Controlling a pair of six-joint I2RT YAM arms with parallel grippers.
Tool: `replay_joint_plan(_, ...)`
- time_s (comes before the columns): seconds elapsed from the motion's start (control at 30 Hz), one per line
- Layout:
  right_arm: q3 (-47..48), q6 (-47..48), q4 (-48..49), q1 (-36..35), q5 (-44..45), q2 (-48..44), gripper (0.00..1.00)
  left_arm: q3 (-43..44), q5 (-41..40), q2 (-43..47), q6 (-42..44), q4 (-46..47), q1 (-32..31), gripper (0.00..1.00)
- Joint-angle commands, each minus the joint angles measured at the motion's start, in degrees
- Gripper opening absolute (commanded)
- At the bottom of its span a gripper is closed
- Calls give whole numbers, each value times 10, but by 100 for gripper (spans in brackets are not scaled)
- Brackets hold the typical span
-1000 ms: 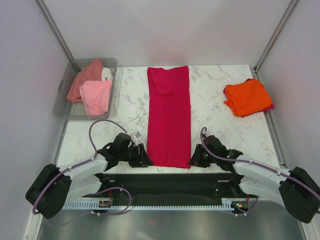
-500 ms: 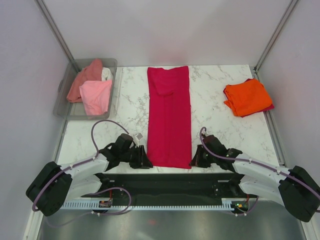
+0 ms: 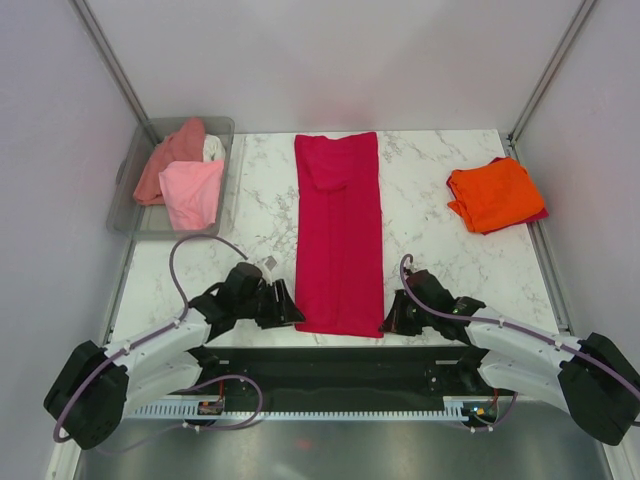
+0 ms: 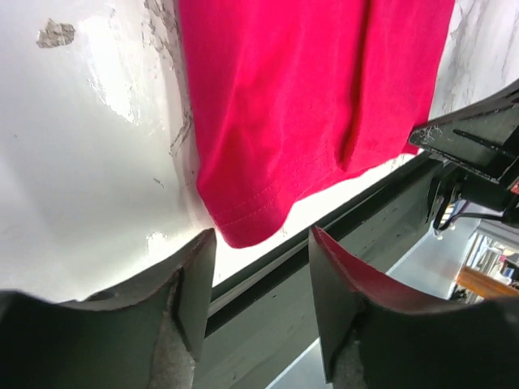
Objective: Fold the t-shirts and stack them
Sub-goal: Fold the tshirt
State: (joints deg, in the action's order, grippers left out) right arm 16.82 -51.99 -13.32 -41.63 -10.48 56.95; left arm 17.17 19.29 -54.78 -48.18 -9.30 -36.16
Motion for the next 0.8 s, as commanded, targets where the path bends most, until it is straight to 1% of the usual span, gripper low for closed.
replay_joint_plan(0.0,16,13,-21,1,10,-2,0,18,-15,-27,-30,43,2,54)
replay_joint_plan(0.03,20,12,-21,1,9,0,0,18,-12,-48,-36,64,2,49)
replay_joint_plan(0.07,21,12,-21,1,9,0,0,17,-10,-48,-38,64,2,47)
replay_joint_plan(0.13,23,13,-21,0,9,1,0,17,0,-80,-39,82,2,42)
replay_joint_plan(0.17,25,13,-21,0,9,1,0,16,3,-87,-39,89,2,38)
replay_joint_plan(0.23,26,11,-21,0,7,0,0,7,10,-90,-39,91,2,33)
replay_joint_plan(0.27,26,12,-22,0,6,0,0,2,10,-88,-38,91,2,24)
replay_joint_plan(0.33,26,13,-22,0,5,-1,0,-8,11,-64,-35,90,2,16)
replay_joint_plan(0.37,26,14,-24,0,5,1,0,-13,10,-55,-36,87,2,6)
replay_joint_plan(0.4,26,15,-24,0,5,1,0,-19,10,-46,-37,82,2,4)
replay_joint_plan(0.57,31,20,-30,0,3,4,0,-28,15,-9,-33,53,2,3)
replay_joint_plan(0.77,46,19,-44,0,11,-17,0,-24,24,-1,-30,42,2,2)
